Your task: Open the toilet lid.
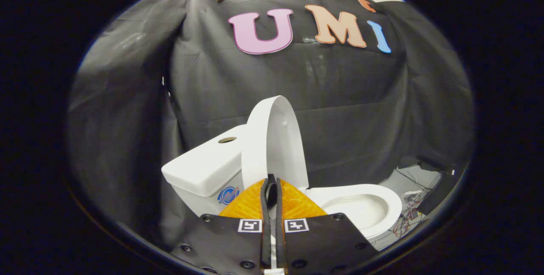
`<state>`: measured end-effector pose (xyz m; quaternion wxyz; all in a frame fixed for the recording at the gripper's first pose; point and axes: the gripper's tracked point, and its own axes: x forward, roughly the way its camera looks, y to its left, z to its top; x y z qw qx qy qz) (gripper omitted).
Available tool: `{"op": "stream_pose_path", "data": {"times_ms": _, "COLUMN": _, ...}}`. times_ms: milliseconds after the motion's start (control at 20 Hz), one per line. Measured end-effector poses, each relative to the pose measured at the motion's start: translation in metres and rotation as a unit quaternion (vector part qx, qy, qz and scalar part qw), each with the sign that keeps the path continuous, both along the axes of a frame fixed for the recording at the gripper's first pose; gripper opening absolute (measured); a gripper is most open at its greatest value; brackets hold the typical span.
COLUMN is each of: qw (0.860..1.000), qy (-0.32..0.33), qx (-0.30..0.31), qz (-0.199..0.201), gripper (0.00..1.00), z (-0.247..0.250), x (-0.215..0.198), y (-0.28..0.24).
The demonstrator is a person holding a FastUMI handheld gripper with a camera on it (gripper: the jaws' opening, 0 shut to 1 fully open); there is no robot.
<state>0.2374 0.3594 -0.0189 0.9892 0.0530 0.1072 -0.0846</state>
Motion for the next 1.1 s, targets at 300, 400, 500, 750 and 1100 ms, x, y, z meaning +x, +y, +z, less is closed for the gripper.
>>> {"op": "stream_pose_path", "data": {"times_ms": 300, "qw": 0.999, "qy": 0.000, "qx": -0.020, "qz": 0.025, "gripper": 0.05, "z": -0.003, "x": 0.005, "y": 0.019}}
{"op": "stream_pose_path", "data": {"times_ms": 400, "qw": 0.999, "qy": 0.002, "qx": -0.030, "qz": 0.031, "gripper": 0.08, "z": -0.004, "x": 0.008, "y": 0.021}}
{"op": "stream_pose_path", "data": {"times_ms": 500, "qw": 0.999, "qy": -0.001, "qx": -0.032, "qz": 0.029, "gripper": 0.10, "z": -0.003, "x": 0.007, "y": 0.020}}
{"op": "stream_pose_path", "data": {"times_ms": 750, "qw": 0.998, "qy": -0.006, "qx": -0.034, "qz": 0.047, "gripper": 0.17, "z": -0.006, "x": 0.011, "y": 0.033}}
{"op": "stream_pose_path", "data": {"times_ms": 1100, "qw": 0.996, "qy": 0.000, "qx": -0.018, "qz": 0.087, "gripper": 0.34, "z": -0.014, "x": 0.012, "y": 0.051}}
